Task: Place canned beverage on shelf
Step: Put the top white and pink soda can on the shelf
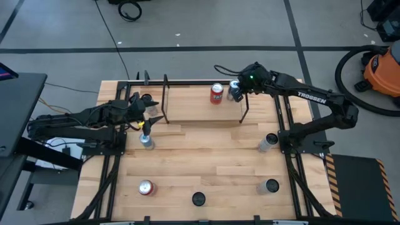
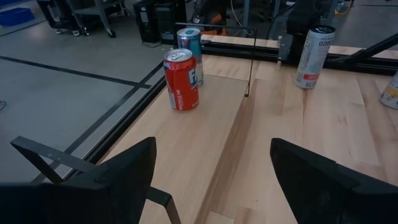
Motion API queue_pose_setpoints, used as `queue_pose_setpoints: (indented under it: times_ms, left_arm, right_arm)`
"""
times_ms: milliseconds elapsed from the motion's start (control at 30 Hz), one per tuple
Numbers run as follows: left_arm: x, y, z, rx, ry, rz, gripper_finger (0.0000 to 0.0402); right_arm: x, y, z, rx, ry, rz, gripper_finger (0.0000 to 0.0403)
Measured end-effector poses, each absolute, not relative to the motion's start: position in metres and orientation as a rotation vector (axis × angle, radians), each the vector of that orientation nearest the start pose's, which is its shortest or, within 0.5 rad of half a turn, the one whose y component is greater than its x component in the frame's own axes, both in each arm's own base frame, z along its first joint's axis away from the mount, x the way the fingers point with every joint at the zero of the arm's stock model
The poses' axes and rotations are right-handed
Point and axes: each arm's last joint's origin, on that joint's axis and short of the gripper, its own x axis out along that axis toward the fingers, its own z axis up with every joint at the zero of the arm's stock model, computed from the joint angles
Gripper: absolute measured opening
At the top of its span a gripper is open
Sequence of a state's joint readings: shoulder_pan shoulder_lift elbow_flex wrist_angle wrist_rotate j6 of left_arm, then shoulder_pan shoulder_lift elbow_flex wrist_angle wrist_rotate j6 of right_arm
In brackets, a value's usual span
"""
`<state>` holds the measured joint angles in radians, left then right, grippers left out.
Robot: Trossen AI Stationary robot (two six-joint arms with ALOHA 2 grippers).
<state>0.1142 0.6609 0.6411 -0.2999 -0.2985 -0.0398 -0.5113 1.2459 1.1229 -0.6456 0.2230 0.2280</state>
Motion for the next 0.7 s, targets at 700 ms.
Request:
queue_pose_setpoints:
  times_ms: [700]
  left_arm:
    - [0.149,0.027,0.304,-0.007,0.169,0.421,0.0318]
  right_arm:
    - [0.235,-0.055,0.338,0.217,0.619,-0.272,0.0052]
